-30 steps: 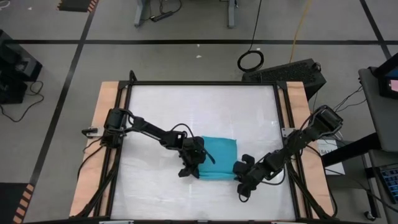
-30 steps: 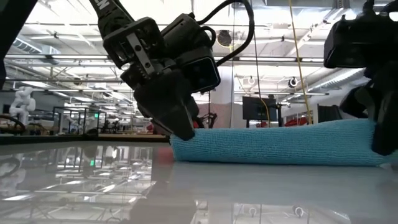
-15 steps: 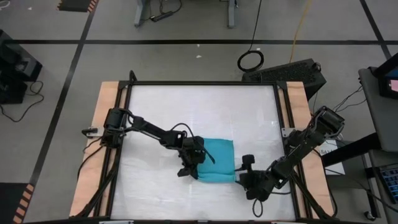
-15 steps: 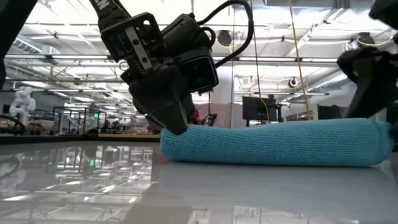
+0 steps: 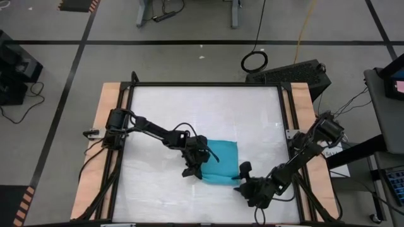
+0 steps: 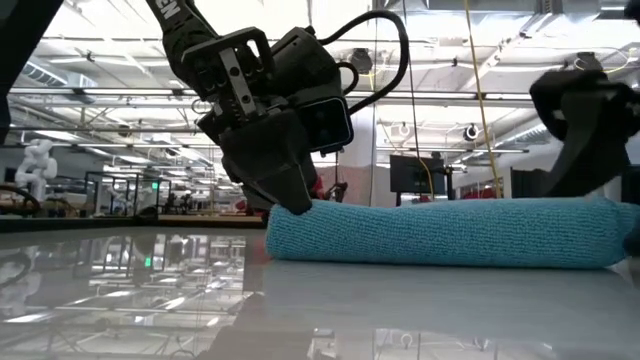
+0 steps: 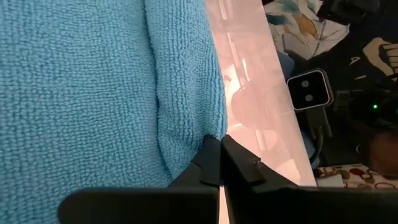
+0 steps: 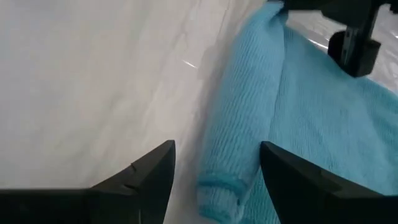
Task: Roll towel
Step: Roll the blue towel
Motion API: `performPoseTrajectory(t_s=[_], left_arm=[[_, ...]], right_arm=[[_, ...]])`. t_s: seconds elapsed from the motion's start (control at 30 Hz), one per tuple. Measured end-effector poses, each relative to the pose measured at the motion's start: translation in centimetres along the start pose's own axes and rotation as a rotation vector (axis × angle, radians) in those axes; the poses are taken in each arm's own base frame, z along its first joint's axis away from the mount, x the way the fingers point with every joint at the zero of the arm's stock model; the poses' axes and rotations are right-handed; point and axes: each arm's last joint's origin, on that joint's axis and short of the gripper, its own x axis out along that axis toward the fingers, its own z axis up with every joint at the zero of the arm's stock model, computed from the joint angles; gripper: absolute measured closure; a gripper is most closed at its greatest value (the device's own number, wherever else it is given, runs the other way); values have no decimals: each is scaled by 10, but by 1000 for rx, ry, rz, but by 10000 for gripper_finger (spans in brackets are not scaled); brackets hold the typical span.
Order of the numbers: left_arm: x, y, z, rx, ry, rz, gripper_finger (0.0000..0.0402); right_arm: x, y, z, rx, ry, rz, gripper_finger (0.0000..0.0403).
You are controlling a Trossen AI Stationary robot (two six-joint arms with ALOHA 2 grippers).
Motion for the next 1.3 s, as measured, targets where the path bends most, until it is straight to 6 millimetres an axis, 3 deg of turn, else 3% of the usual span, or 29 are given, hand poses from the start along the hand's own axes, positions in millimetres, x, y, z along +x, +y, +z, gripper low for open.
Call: performPoseTrajectory(t_s=[0.17, 0.3, 0.6, 0.9, 1.07, 1.3], left_arm=[[0, 0, 0, 0, 0, 0, 400], [0, 0, 0, 0, -1, -1, 400], [0, -1, 0, 0, 5, -24, 400], [0, -4, 0, 8, 11, -28, 400], [0, -17, 2, 57, 5, -26, 400], [0, -34, -3, 143, 32, 124, 400]], right_arm=[[10, 3, -8, -26, 39, -28, 181], [17, 1, -11, -1, 53, -60, 210], [21, -4, -13, 102, 84, -47, 389], [21, -22, -3, 454, 135, 89, 398], [22, -34, 4, 648, 181, 215, 398], [23, -48, 12, 794, 192, 306, 400]])
